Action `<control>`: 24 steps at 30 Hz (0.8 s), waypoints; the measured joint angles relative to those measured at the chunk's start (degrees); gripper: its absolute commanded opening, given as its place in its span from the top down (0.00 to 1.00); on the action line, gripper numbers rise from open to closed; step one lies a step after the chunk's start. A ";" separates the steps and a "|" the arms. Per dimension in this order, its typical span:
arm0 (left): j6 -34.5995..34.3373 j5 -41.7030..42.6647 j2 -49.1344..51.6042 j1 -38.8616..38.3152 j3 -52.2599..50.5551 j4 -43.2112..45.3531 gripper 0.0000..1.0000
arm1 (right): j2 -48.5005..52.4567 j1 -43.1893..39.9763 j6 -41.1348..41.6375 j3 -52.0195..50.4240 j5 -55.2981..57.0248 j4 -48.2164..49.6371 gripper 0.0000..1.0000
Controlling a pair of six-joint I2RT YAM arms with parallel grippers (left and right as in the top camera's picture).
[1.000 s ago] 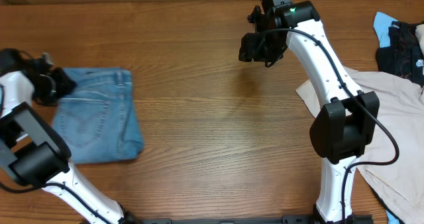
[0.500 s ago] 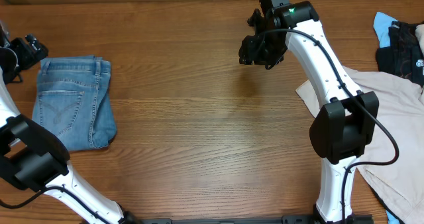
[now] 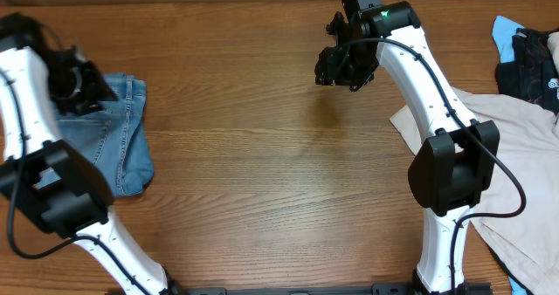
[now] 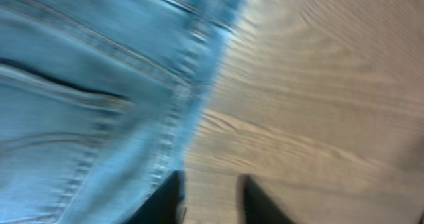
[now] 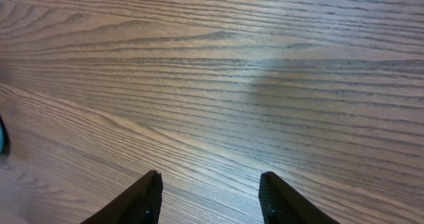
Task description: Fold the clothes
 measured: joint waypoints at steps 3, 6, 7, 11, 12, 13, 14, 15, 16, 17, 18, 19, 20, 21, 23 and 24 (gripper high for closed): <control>0.07 -0.85 0.00 -4.04 -2.05 -1.05 0.96 | 0.00 0.00 0.00 0.00 0.00 0.00 0.49; -0.28 -2.01 0.00 -7.63 -6.29 -1.27 0.96 | 0.00 0.00 0.00 0.00 -0.02 -0.09 0.49; -0.46 -2.32 0.00 -8.61 -7.91 -1.14 0.96 | 0.00 0.00 0.02 0.00 0.00 -0.09 0.49; -1.77 -3.37 0.00 -11.65 -15.74 -0.09 0.96 | 0.00 0.00 -0.02 0.00 0.00 -0.24 0.49; -2.23 -3.85 0.00 -12.04 -17.42 0.50 0.96 | 0.00 -0.02 0.00 0.00 0.00 -0.24 0.49; -3.02 -4.46 0.00 -12.33 -19.30 1.16 0.96 | 0.00 0.00 0.00 0.00 0.00 -0.28 0.49; -3.67 -5.33 0.00 -12.52 -21.05 1.73 0.96 | 0.00 0.00 0.00 0.00 0.00 -0.28 0.49; -4.61 -6.34 0.00 -12.61 -22.67 2.10 0.96 | 0.00 0.00 -0.02 0.00 0.00 -0.33 0.49; -5.31 -7.34 0.00 -12.61 -24.24 2.67 0.96 | 0.00 0.00 -0.02 0.00 0.00 -0.37 0.49; -6.58 -9.11 0.00 -12.57 -26.29 3.06 0.96 | 0.00 0.00 0.00 0.00 0.00 -0.42 0.49; -6.95 -9.90 0.00 -12.55 -27.04 3.28 0.96 | 0.00 0.00 0.00 0.00 0.02 -0.42 0.49; -7.80 -11.28 0.00 -12.55 -28.00 3.45 0.96 | 0.00 0.00 -0.04 0.00 0.00 -0.39 0.49; -8.61 -12.83 0.00 -12.48 -28.79 3.54 0.96 | 0.00 0.00 -0.20 0.00 0.00 -0.42 0.49; -9.33 -14.21 0.00 -12.48 -29.20 3.56 0.96 | 0.00 0.00 -0.26 0.00 0.00 -0.42 0.49; -11.06 -17.68 0.00 -12.46 -29.57 3.76 0.96 | 0.00 0.00 -0.46 0.00 0.00 -0.42 0.49; -12.11 -19.71 0.00 -12.46 -29.57 4.09 0.96 | 0.00 0.00 -0.46 0.00 0.00 -0.42 0.49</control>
